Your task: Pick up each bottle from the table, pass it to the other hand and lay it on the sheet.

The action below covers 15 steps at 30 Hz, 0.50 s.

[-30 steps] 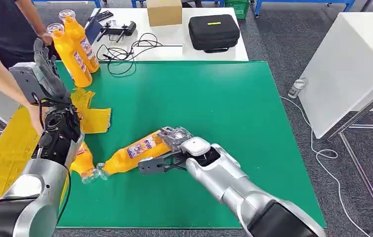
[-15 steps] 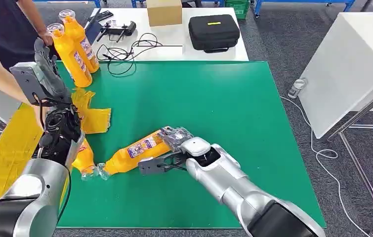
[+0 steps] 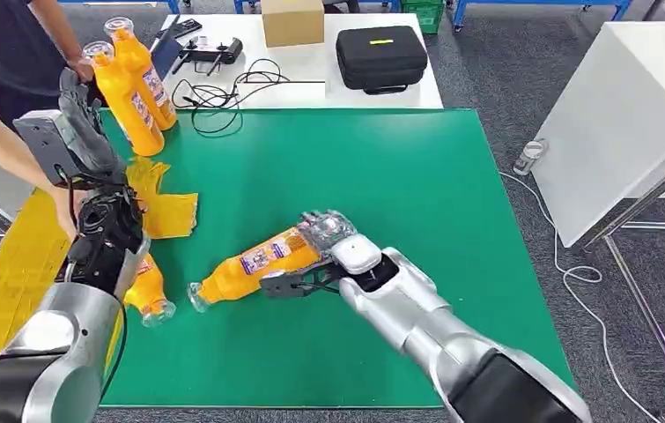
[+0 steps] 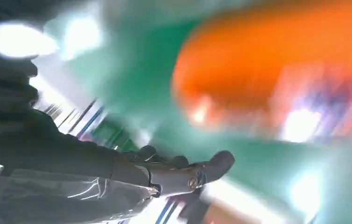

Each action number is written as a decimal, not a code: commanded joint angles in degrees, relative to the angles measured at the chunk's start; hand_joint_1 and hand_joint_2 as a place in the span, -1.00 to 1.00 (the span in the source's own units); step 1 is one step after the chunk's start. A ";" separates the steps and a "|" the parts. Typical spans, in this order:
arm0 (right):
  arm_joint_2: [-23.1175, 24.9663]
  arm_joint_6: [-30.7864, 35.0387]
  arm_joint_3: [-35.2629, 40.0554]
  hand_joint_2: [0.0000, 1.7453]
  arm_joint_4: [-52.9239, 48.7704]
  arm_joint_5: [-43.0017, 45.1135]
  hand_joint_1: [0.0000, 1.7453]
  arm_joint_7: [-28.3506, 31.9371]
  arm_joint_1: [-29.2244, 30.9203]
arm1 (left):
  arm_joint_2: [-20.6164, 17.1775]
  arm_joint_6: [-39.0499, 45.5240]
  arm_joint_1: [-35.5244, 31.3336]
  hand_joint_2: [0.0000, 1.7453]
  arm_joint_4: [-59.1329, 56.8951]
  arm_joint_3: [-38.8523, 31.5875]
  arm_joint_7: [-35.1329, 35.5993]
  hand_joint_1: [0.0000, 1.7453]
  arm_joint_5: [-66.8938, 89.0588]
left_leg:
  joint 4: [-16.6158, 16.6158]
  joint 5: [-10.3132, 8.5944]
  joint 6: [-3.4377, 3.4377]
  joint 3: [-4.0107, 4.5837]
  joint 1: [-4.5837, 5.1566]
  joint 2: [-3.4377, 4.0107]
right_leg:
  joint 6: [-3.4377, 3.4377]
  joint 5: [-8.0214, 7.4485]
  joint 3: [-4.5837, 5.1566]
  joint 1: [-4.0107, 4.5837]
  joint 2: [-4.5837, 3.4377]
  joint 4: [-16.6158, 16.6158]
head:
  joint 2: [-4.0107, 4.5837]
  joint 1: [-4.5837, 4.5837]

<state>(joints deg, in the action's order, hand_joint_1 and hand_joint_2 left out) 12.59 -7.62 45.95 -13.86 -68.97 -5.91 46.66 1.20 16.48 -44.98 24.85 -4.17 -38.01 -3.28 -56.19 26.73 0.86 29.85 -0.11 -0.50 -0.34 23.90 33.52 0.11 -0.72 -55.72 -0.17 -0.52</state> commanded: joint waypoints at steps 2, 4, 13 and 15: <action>1.86 10.74 1.84 1.00 -12.79 -4.26 -1.00 -7.81 12.97 | -5.81 -0.15 4.56 -1.00 2.79 -3.48 -1.84 -1.00 -2.82 | -0.12 0.15 -0.10 0.01 0.02 0.64 | 0.00 0.02 0.31 -0.03 -0.54 -0.25 | 0.00 0.00; 1.85 10.68 1.64 1.00 -14.08 -4.70 -1.00 -6.83 11.49 | -5.77 0.36 4.78 -1.00 2.81 -4.00 -1.99 -1.00 -3.01 | -0.02 0.07 -0.08 -0.03 -0.03 0.38 | -0.01 0.04 0.19 0.04 -0.22 -0.10 | 0.00 0.02; 4.08 8.15 0.68 1.00 -8.18 -1.97 -1.00 -0.67 8.87 | -5.83 0.60 4.79 -1.00 2.27 -4.54 -1.99 -1.00 -2.96 | 0.02 0.03 -0.07 -0.05 -0.17 0.04 | -0.07 0.05 0.01 0.22 0.05 0.03 | 0.00 0.00; 4.08 8.09 0.65 1.00 -8.16 -1.97 -1.00 -0.68 9.10 | -5.83 0.60 4.77 -1.00 2.26 -4.54 -1.99 -1.00 -2.95 | -0.03 0.06 -0.08 -0.04 -0.17 0.04 | -0.07 0.09 0.04 0.23 0.07 -0.02 | 0.00 -0.02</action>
<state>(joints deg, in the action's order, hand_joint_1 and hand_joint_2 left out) 15.89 0.96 47.36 -24.63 -71.36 -7.21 54.36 -4.20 17.22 -38.99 27.69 -7.37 -40.24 -6.14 -56.18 26.71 0.83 29.93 -0.21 -0.50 -0.33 23.90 33.72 0.26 -0.77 -55.75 -0.17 -0.55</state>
